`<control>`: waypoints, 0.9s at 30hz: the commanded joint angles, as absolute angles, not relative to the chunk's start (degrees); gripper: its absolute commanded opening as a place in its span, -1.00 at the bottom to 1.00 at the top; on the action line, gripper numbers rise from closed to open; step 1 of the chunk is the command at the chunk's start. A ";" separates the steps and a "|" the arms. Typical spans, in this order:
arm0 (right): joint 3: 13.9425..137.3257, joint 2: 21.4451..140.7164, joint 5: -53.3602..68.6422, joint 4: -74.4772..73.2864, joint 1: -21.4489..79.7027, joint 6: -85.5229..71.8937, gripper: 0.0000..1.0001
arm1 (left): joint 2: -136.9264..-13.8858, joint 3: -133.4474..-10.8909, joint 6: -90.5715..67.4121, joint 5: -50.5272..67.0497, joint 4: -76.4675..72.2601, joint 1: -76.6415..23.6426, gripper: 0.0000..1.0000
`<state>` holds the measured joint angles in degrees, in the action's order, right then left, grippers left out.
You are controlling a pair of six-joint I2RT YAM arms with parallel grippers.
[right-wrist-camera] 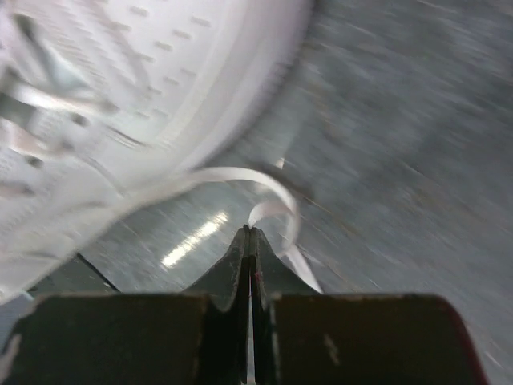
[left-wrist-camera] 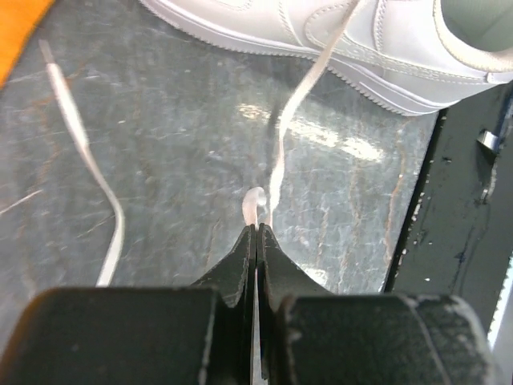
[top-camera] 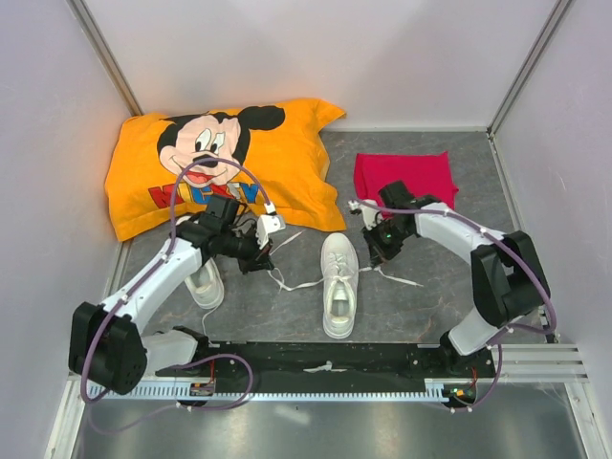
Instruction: Tie the shoes
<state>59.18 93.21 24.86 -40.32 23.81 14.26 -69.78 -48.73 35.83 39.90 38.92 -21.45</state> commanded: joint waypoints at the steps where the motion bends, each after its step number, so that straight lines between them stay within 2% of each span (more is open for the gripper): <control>1: 64.68 88.34 19.09 -50.51 14.87 27.74 -1.00 | -65.05 -52.29 37.34 35.51 42.62 -20.04 -0.97; 5: 61.28 85.61 12.69 -56.42 10.55 41.62 -1.00 | -63.55 -51.42 40.86 31.74 46.04 -16.18 -0.97; 13: 51.95 77.27 3.78 -56.34 6.95 51.14 -1.00 | -60.30 -49.13 49.13 23.39 51.24 -15.21 -0.97; 19: 49.75 76.99 4.48 -55.11 5.71 50.11 -1.00 | -61.17 -45.97 51.41 19.95 50.89 -14.33 -0.97; 27: 48.69 81.65 9.49 -53.09 7.20 46.58 -1.00 | -64.86 -44.65 51.41 23.12 49.92 -15.64 -0.97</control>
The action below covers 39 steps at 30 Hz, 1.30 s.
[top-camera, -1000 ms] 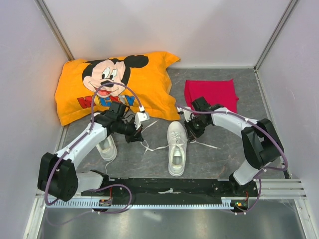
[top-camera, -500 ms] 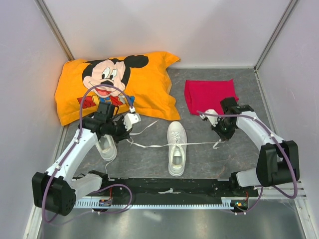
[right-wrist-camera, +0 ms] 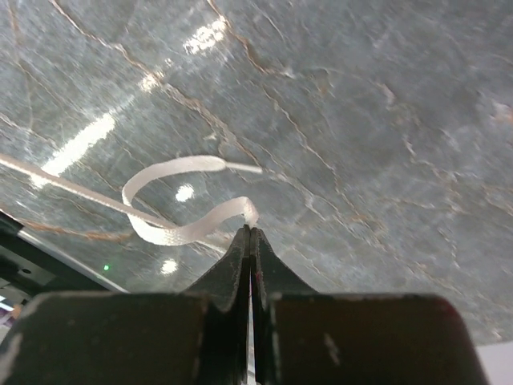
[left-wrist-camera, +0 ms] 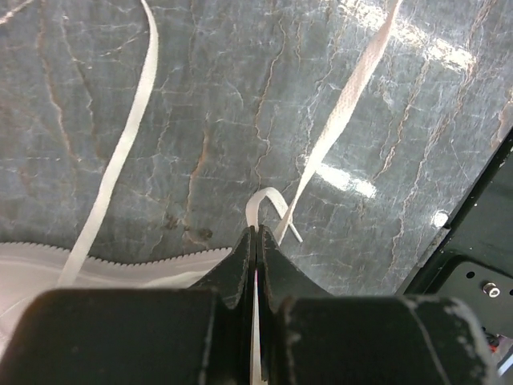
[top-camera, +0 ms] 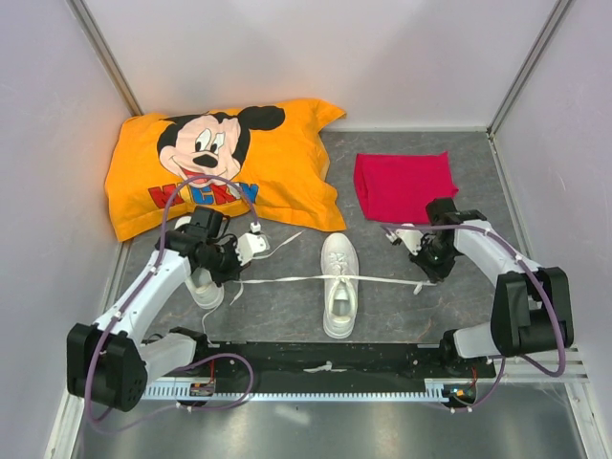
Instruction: Tie the shoes
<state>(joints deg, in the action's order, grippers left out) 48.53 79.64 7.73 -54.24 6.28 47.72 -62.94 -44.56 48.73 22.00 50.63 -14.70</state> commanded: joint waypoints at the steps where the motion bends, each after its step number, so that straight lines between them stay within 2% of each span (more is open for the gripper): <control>1: 48.87 82.35 9.67 -52.65 7.47 46.23 -1.00 | -65.82 -44.65 51.50 23.03 49.75 -16.08 -0.97; 5: 50.44 85.42 10.98 -51.68 7.91 44.83 -0.99 | -68.99 -44.47 51.24 22.32 47.56 -18.71 -0.97; 7: 52.19 87.62 12.12 -51.85 8.00 44.30 -0.77 | -71.00 -45.26 50.54 22.76 46.85 -19.33 -0.89; 8: 53.08 88.32 13.43 -52.20 7.91 44.12 -0.67 | -71.54 -45.61 49.75 23.11 46.50 -19.42 -0.78; 9: 53.87 89.37 13.88 -53.34 7.91 43.95 -0.48 | -71.98 -46.14 49.49 23.72 46.76 -19.34 -0.64; 10: 55.79 89.65 14.32 -54.13 7.82 43.95 -0.38 | -72.16 -47.19 49.05 24.69 46.84 -19.34 -0.38; 11: 56.77 89.65 15.28 -55.10 7.13 44.12 -0.12 | -71.38 -47.63 49.04 25.05 47.11 -19.42 -0.29; 13: 59.22 89.12 15.91 -57.91 5.98 45.78 0.15 | -69.88 -48.16 49.83 26.28 47.81 -19.42 -0.09; 14: 60.02 88.16 16.08 -58.79 4.67 46.49 0.31 | -68.13 -48.25 50.53 26.54 48.16 -19.34 -0.06; 15: 60.55 87.72 16.08 -60.19 3.96 47.19 0.38 | -67.42 -48.25 51.41 26.98 49.38 -19.34 -0.02; 17: 62.05 86.40 16.00 -61.25 2.21 49.47 0.46 | -65.58 -48.43 53.17 28.65 50.36 -19.25 0.05; 21: 64.24 84.47 19.33 -63.71 1.32 51.50 0.47 | -62.85 -48.34 54.49 34.88 50.19 -19.34 0.14; 22: 65.03 84.20 22.12 -63.89 1.41 51.50 0.47 | -62.75 -48.25 54.14 36.98 48.36 -19.68 0.37; 25: 67.31 82.80 27.31 -63.99 1.41 49.93 0.48 | -62.31 -48.16 53.70 39.19 45.01 -21.78 0.43; 26: 68.19 81.84 28.20 -63.64 1.41 49.05 0.66 | -62.31 -48.25 54.05 39.55 43.43 -22.67 0.43; 28: 70.82 80.60 28.65 -59.96 1.32 46.51 0.77 | -62.23 -48.25 54.14 39.20 41.15 -25.47 0.42; 29: 71.45 78.94 28.48 -58.11 1.32 44.06 0.90 | -62.14 -48.16 53.79 37.89 37.83 -26.71 0.42; 30: 72.59 78.06 28.56 -54.79 1.23 43.34 0.96 | -62.23 -47.82 53.35 34.14 35.62 -28.28 0.41; 33: 73.73 73.58 29.62 -47.32 1.23 40.71 0.96 | -61.96 -48.25 55.36 33.83 31.74 -31.55 0.45; 36: 74.00 68.57 32.07 -38.10 1.32 34.75 0.96 | -63.10 -50.70 57.74 34.72 31.55 -33.39 0.60; 39: 71.30 64.35 36.63 -26.60 1.32 27.98 0.96 | -67.57 -55.79 58.45 36.81 35.84 -35.42 0.55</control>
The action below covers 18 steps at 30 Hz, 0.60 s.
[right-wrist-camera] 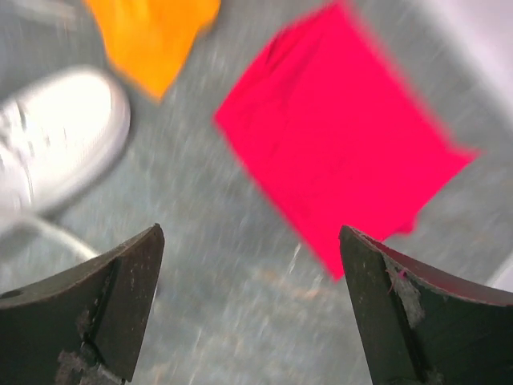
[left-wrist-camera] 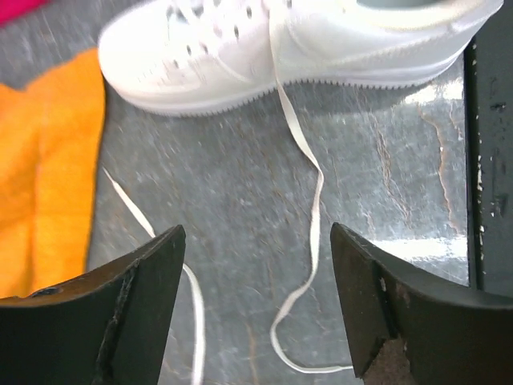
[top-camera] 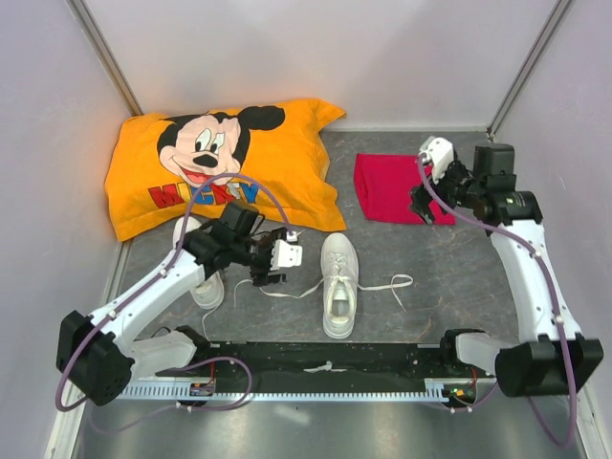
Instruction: Tie the shoes
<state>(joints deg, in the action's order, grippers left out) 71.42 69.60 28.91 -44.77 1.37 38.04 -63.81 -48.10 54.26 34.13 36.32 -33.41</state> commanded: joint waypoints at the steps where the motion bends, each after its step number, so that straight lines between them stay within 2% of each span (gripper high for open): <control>1: 70.41 63.55 37.69 -24.72 1.41 24.73 0.96 | -68.63 -56.59 58.45 37.70 36.73 -35.51 0.54; 5: 67.77 61.87 42.71 -23.20 1.49 28.30 0.96 | -74.69 -60.81 66.52 40.25 44.19 -36.03 0.40; 8: 69.16 64.93 41.31 -31.35 1.50 34.17 0.96 | -79.79 -62.66 64.70 40.08 45.09 -36.74 0.33; 9: 70.48 65.91 40.96 -38.08 1.58 36.71 0.96 | -82.24 -62.93 63.47 40.17 45.17 -36.91 0.26; 12: 70.75 69.16 37.63 -46.99 1.58 42.26 0.96 | -85.07 -61.97 60.23 39.56 43.86 -37.96 0.01; 18: 66.46 71.01 32.09 -54.83 1.58 46.22 0.96 | -87.89 -56.44 53.36 36.04 33.49 -41.65 -0.13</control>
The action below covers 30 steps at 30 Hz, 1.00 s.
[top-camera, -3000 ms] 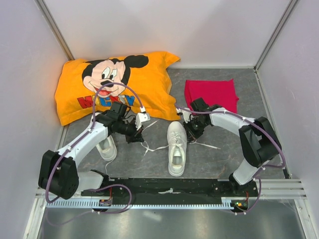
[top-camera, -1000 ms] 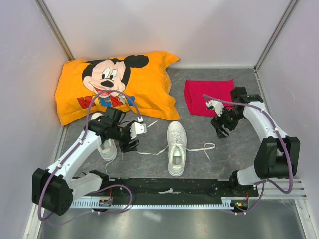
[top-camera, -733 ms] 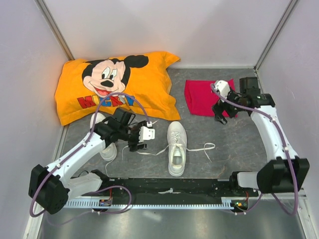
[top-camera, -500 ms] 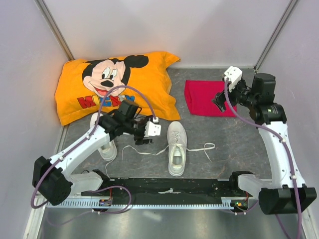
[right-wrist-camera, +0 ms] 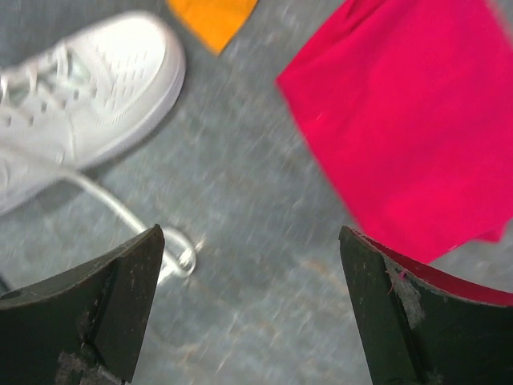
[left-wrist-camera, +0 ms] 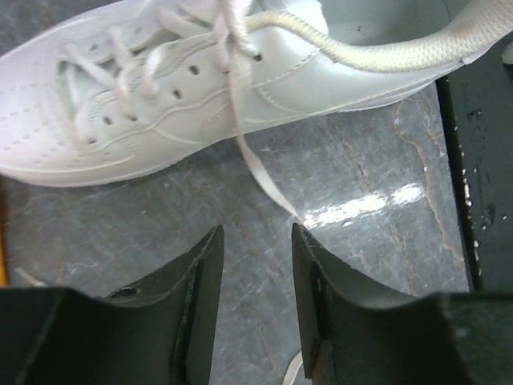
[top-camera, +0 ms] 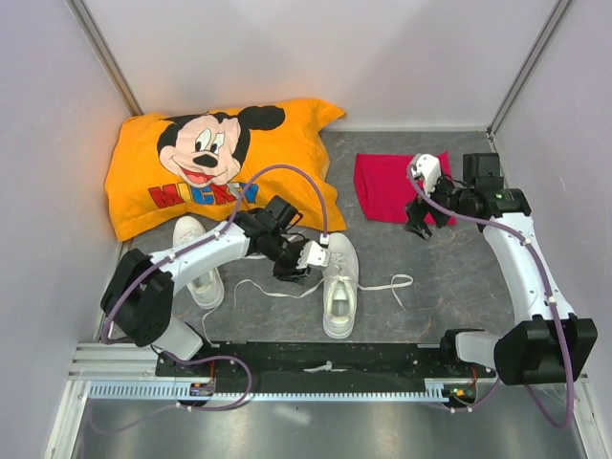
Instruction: Tie the shoes
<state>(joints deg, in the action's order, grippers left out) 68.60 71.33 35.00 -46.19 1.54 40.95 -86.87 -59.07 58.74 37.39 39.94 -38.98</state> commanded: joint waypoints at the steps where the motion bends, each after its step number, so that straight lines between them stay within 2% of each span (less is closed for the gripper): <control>1: 66.01 71.54 31.56 -55.63 1.50 46.40 0.96 | -88.85 -55.99 52.91 35.77 32.70 -42.10 -0.15; 12: 61.97 72.24 29.36 -59.50 1.41 48.87 0.96 | -93.34 -52.39 48.96 31.82 27.78 -44.73 -0.23; 30: 60.56 74.18 30.15 -59.33 0.97 49.13 0.96 | -95.98 -53.70 44.04 27.60 24.79 -46.84 -0.22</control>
<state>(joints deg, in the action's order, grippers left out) 61.19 74.96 29.54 -59.00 1.23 47.90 -95.29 -52.53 46.52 29.56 27.11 -46.09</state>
